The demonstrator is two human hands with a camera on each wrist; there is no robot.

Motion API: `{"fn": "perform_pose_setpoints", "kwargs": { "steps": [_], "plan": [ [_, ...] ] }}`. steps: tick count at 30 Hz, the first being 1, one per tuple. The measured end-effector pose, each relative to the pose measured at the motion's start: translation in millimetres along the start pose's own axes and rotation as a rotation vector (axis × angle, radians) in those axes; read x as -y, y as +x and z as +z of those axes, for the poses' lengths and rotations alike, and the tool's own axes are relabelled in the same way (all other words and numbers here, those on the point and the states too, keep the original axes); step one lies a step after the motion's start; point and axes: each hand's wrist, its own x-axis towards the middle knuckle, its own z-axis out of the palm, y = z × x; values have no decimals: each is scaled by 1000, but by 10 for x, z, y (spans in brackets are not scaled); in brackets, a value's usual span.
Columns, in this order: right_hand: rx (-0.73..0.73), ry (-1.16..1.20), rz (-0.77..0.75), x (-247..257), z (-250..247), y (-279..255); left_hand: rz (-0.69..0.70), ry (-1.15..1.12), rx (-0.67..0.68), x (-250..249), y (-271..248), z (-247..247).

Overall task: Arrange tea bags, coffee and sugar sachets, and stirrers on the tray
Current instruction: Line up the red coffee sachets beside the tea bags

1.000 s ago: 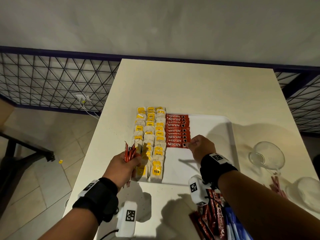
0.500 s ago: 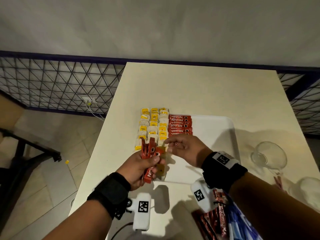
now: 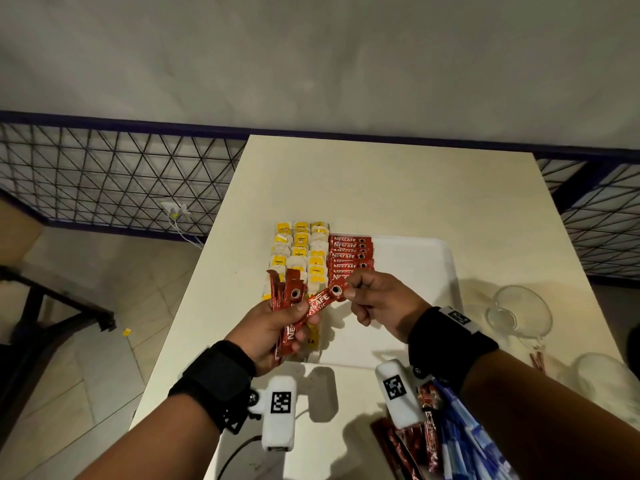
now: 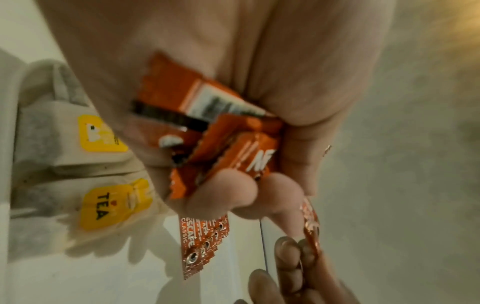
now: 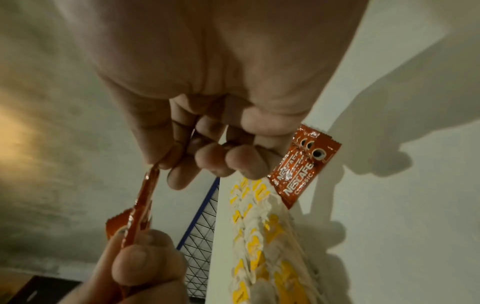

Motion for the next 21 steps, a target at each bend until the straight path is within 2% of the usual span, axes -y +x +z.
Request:
{"fn": "perform_pose_setpoints", "kwargs": {
  "steps": [5, 9, 13, 17, 21],
  "plan": [
    [-9, -117, 7, -13, 28, -9, -5, 172, -62, 3, -10, -27],
    [-96, -138, 1, -56, -39, -13, 54, 220, -157, -16, 7, -65],
    [-142, -348, 76, -221, -231, -30, 97, 373, -293, 2, 68, -51],
    [-303, -470, 101, -368, -535, -58, 147, 528, -472, -21, 45, -239],
    [-363, -511, 218, -529, -658, 10, 114, 620, -535, -29, -32, -460]
  ]
}}
